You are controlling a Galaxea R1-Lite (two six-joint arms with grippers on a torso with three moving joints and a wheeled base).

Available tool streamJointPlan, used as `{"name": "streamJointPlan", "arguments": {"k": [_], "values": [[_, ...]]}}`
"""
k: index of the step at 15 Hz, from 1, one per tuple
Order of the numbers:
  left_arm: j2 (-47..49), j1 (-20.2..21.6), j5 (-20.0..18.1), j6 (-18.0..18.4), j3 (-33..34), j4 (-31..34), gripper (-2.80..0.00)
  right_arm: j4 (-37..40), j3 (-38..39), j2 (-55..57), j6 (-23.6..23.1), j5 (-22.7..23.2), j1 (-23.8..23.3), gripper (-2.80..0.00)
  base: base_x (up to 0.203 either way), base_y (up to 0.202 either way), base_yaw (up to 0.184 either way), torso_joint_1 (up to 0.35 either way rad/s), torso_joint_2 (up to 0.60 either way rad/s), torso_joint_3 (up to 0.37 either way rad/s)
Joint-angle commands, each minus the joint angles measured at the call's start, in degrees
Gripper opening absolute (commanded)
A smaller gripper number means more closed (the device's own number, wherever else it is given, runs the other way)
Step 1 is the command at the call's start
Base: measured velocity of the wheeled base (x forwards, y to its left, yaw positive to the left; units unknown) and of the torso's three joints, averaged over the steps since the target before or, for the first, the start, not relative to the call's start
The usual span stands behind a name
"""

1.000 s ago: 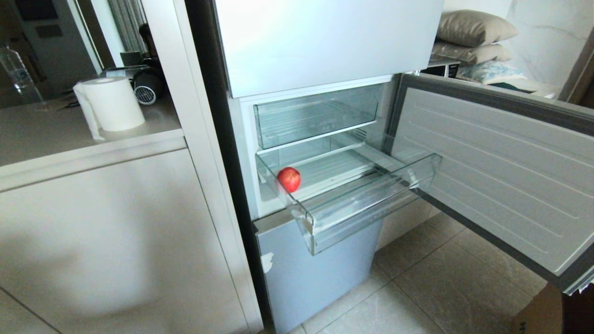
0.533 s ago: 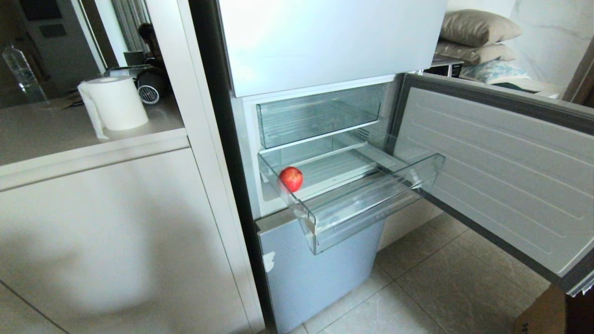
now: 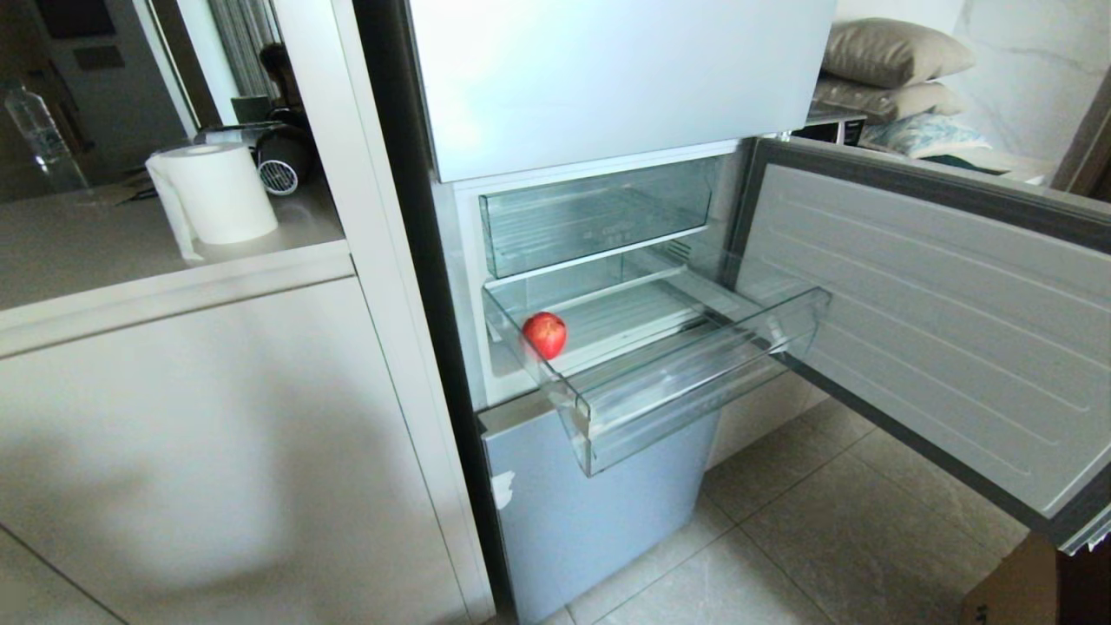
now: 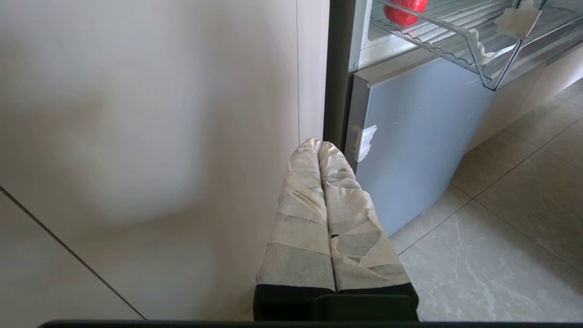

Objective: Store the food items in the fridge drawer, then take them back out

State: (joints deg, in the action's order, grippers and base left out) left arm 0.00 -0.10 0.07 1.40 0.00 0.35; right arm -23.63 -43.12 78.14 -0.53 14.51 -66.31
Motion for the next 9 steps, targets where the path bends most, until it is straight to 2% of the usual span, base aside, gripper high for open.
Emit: {"name": "streamJointPlan", "arguments": {"k": [1, 3, 5, 7, 9], "values": [[0.09, 0.01, 0.01, 0.0, 0.0, 0.0, -2.8, -0.54, -3.73, 9.93, 0.37, 2.08, -1.02, -2.8, 0.0, 0.0, 0.0, 0.0, 0.0, 0.0], [0.09, 0.01, 0.01, 0.0, 0.0, 0.0, -2.8, -3.3, -6.46, 17.47, 0.58, 9.64, -1.25, -2.8, 0.0, 0.0, 0.0, 0.0, 0.0, 0.0], [0.09, 0.01, 0.01, 0.0, 0.0, 0.0, -2.8, -9.97, -8.28, 24.75, 0.71, 15.81, -1.38, -2.8, 0.0, 0.0, 0.0, 0.0, 0.0, 0.0], [0.09, 0.01, 0.01, 0.0, 0.0, 0.0, -2.8, -17.58, -11.47, 31.84, 1.3, 17.9, -1.42, -2.8, 0.0, 0.0, 0.0, 0.0, 0.0, 0.0], [0.09, 0.01, 0.01, 0.0, 0.0, 0.0, -2.8, -20.65, -16.25, 37.65, 3.36, 18.56, -1.44, -2.8, 0.0, 0.0, 0.0, 0.0, 0.0, 0.0]]}}
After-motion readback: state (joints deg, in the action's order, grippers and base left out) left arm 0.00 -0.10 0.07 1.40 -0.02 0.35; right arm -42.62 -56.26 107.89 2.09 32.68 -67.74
